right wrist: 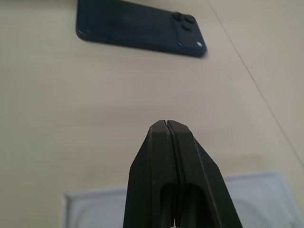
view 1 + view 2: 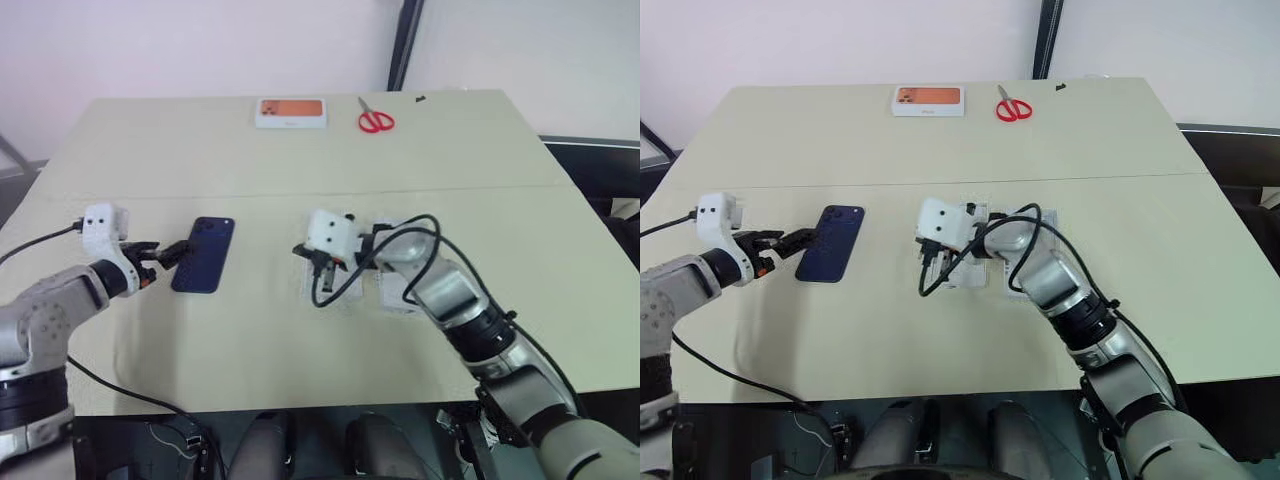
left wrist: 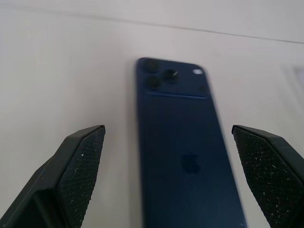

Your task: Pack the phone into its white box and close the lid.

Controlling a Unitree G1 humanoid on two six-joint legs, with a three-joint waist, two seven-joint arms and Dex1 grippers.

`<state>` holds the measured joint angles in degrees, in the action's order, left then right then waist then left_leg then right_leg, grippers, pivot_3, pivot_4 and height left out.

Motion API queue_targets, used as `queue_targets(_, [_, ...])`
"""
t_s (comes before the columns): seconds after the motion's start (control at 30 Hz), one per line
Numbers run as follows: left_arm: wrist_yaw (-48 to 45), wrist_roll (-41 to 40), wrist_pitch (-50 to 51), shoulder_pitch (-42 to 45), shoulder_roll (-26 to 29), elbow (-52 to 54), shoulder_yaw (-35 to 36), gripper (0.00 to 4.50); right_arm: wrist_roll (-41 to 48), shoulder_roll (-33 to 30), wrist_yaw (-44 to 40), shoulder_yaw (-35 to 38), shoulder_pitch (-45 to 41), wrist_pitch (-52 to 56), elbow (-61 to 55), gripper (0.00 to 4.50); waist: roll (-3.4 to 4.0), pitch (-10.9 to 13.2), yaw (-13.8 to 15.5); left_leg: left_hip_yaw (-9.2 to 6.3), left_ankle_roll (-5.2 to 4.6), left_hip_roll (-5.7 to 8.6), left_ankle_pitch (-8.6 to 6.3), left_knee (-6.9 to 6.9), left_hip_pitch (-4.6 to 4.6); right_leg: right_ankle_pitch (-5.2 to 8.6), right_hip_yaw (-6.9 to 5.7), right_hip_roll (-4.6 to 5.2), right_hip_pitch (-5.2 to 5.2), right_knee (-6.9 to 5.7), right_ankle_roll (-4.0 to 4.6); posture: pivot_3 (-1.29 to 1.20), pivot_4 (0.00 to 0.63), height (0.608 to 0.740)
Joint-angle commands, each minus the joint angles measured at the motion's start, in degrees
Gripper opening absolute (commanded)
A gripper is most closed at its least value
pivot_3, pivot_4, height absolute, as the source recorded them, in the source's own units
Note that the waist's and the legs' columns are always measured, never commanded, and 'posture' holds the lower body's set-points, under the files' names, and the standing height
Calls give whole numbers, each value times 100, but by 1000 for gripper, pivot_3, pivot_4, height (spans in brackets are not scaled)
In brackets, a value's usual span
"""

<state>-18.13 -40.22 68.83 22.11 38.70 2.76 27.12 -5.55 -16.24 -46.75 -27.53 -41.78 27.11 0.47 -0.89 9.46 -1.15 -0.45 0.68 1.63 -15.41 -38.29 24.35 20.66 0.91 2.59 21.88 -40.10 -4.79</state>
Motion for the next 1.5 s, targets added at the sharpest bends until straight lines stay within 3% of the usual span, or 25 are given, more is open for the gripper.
queue_targets(0.03, [345,-33,793,409,47,-475,353,4500,-238,344,283,-178,-273,-203,341,15,0,0,-9,0,1,0,1,0,0,0,0,-1,2,-2,0,0,150,740])
queue_targets(0.37, [100,18,1987,1020,-54,-890,-195,4500,-780,1247,748,-589,-647,-856,1750,15,-4,-3,-9,0,11,1,6,1,1,0,-1,-1,33,-10,0,0,150,740])
queue_targets(0.57, [-91,-100,2348,1131,-509,-748,-211,4500,-916,1579,818,-632,-693,-1132,2228,15,-4,-5,22,0,13,3,7,0,0,0,-1,1,31,-10,0,0,150,740])
queue_targets(1.1, [376,-673,2367,1269,-1462,-670,311,4500,-1194,1650,941,-599,-701,-1521,2702,15,-7,-11,41,-5,13,7,8,-5,-4,0,-2,5,23,-11,0,0,150,740])
queue_targets(1.5, [737,-320,2248,1588,-1233,-1060,921,4500,-1276,1604,898,-602,-603,-1585,2641,15,-9,-12,-20,-4,18,7,11,0,-4,0,-2,4,26,-12,0,0,150,740])
